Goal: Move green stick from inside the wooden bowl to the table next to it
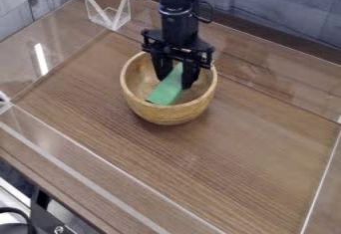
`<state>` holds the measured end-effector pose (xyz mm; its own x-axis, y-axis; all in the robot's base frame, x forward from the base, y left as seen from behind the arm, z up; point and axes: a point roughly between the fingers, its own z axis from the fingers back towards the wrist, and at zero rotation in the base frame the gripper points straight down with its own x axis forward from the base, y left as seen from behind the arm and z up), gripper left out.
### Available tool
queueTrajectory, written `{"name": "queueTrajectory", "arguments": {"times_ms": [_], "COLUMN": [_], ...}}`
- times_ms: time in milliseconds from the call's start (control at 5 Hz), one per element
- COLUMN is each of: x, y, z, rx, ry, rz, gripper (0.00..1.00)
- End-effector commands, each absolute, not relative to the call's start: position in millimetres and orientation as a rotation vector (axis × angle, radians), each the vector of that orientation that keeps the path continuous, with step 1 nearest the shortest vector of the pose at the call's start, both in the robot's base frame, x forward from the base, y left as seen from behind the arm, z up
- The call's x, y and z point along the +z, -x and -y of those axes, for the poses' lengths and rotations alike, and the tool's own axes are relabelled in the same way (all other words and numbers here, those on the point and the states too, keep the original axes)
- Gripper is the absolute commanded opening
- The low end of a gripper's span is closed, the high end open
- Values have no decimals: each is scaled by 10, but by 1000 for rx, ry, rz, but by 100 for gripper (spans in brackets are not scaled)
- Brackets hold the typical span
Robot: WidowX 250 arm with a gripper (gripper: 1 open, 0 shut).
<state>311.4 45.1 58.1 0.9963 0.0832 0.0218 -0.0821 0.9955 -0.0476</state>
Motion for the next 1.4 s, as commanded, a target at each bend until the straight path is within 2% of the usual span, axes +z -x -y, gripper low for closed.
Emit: {"name": "queueTrajectory", "arguments": {"times_ms": [0,400,800,1200], "x": [773,787,702,516], "y": [-3104,-3037,-3298,-3317], "z": [-401,-218,-405,-556], "rx": [109,132,13,25], "ry": [35,30,35,32], "rz": [82,88,92,94], "gripper": [0,0,0,0]}}
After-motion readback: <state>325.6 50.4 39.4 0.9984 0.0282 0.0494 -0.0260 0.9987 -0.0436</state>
